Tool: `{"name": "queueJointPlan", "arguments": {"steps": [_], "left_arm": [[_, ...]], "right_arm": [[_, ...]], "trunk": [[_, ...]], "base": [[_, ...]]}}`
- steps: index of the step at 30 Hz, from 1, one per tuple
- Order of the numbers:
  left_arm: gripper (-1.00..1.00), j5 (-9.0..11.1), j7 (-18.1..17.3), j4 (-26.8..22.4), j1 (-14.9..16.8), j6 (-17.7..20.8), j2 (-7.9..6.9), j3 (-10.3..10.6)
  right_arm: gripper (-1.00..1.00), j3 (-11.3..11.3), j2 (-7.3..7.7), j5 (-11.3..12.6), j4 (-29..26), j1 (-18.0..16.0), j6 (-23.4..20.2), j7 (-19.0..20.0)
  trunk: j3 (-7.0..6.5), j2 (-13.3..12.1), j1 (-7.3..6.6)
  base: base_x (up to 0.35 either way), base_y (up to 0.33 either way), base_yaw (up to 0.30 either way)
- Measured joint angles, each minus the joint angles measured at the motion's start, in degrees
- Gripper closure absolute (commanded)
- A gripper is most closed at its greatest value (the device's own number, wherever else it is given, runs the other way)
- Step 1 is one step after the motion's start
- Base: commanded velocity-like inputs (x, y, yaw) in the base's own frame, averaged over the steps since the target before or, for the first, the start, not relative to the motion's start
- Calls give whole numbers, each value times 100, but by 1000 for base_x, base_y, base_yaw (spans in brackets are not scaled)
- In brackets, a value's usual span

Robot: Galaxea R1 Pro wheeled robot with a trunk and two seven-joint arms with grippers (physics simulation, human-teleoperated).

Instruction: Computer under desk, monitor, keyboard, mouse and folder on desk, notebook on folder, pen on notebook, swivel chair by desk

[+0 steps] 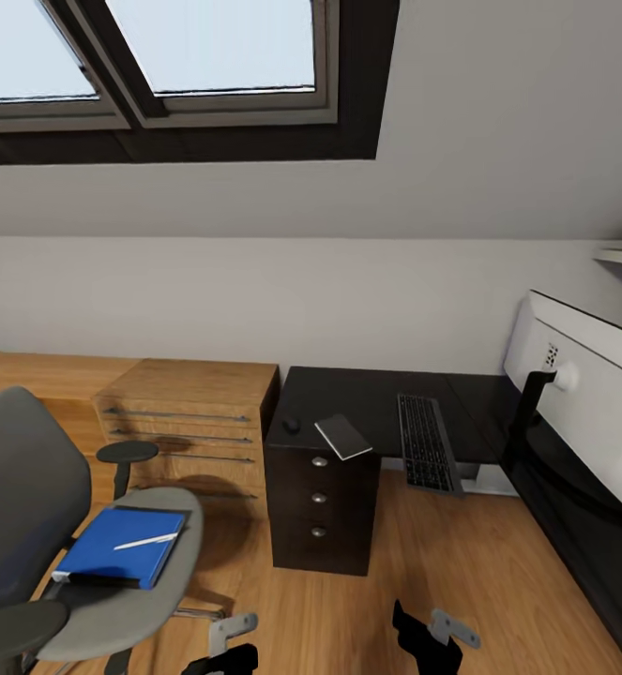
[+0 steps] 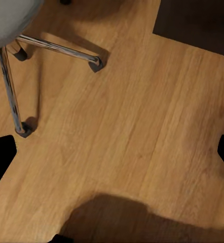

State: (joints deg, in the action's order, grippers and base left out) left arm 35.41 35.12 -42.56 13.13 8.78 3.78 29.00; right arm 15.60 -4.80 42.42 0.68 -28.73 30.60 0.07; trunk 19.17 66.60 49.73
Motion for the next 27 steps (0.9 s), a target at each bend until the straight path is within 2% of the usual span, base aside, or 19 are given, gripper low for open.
{"name": "queueJointPlan", "arguments": {"steps": [9,11,13,15,17,27], "left_arm": [[-100,-61,-260,640,-5,-230,103,9],[-100,-47,-468,1020,-8,-564,143,1],[-100,-53,-554,1167,-5,-659,154,-2],[-100,-66,-800,1438,-3,-765,166,-11],[-100,-71,-897,1496,-2,-784,169,-12],[-100,-52,-1082,1597,0,-839,157,-25]], "right_arm": [[-100,14,88,-806,11,27,-2,1],[-100,9,145,-1022,17,29,-13,-6],[-100,10,159,-1066,18,30,-16,-9],[-100,14,172,-1127,19,30,-20,-8],[-100,15,175,-1141,19,31,-21,-8],[-100,10,190,-1171,19,31,-22,-7]], "trunk": [[-162,-361,-198],[-197,-442,-242],[-234,-522,-286],[-269,-602,-330],[-306,-682,-374],[-485,-1084,-594]], "base": [[0,0,0],[0,0,0],[0,0,0],[0,0,0],[0,0,0],[-19,0,0]]}}
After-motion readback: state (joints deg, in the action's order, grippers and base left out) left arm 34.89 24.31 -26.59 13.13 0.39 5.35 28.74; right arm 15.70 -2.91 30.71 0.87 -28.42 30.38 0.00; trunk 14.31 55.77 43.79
